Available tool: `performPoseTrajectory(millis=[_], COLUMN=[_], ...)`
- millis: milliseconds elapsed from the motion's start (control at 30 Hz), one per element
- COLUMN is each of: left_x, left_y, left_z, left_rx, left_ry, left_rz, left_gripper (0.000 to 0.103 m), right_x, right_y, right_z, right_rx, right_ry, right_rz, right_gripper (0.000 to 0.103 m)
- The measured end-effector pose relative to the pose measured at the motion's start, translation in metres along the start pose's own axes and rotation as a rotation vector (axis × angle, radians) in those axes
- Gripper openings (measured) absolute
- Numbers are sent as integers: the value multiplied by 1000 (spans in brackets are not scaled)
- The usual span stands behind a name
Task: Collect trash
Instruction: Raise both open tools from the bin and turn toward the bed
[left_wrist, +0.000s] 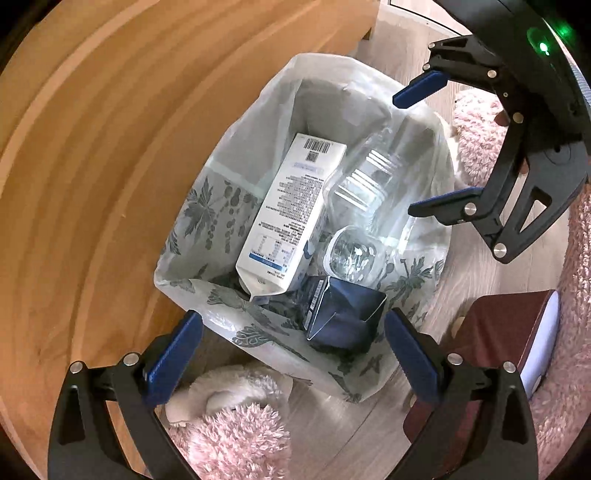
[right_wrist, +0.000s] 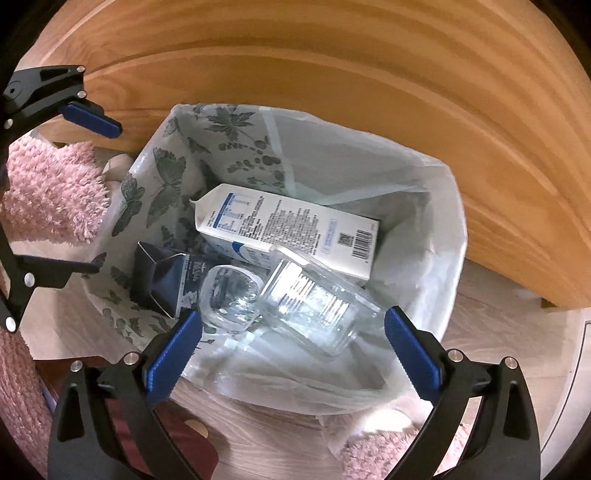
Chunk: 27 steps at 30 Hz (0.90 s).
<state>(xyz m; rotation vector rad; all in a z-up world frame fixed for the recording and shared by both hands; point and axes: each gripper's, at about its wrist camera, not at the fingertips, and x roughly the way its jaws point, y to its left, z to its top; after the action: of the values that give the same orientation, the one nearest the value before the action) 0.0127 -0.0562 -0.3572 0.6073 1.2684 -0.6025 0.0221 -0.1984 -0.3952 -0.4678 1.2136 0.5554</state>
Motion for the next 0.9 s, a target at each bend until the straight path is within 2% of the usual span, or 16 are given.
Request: performPoseTrajectory(millis=[333, 467, 667, 900], left_x=[-23, -41, -78, -107], left_y=[-4, 1, 16, 17], left_z=[1, 4, 2, -15], left_rx=[-47, -76, -203, -357], left_ry=[-54, -72, -121, -199], left_rz=[45, 81, 79, 101], left_gripper=[95, 95, 95, 95], right_x=[-24, -39, -70, -103], right_y=[-8, -11, -11, -11], right_z=[-15, -10, -2, -16], right_rx=[52, 66, 77, 163], right_ry=[26, 23, 5, -39], right_rz=[-54, -64, -62, -51], right_gripper=[95, 95, 95, 95])
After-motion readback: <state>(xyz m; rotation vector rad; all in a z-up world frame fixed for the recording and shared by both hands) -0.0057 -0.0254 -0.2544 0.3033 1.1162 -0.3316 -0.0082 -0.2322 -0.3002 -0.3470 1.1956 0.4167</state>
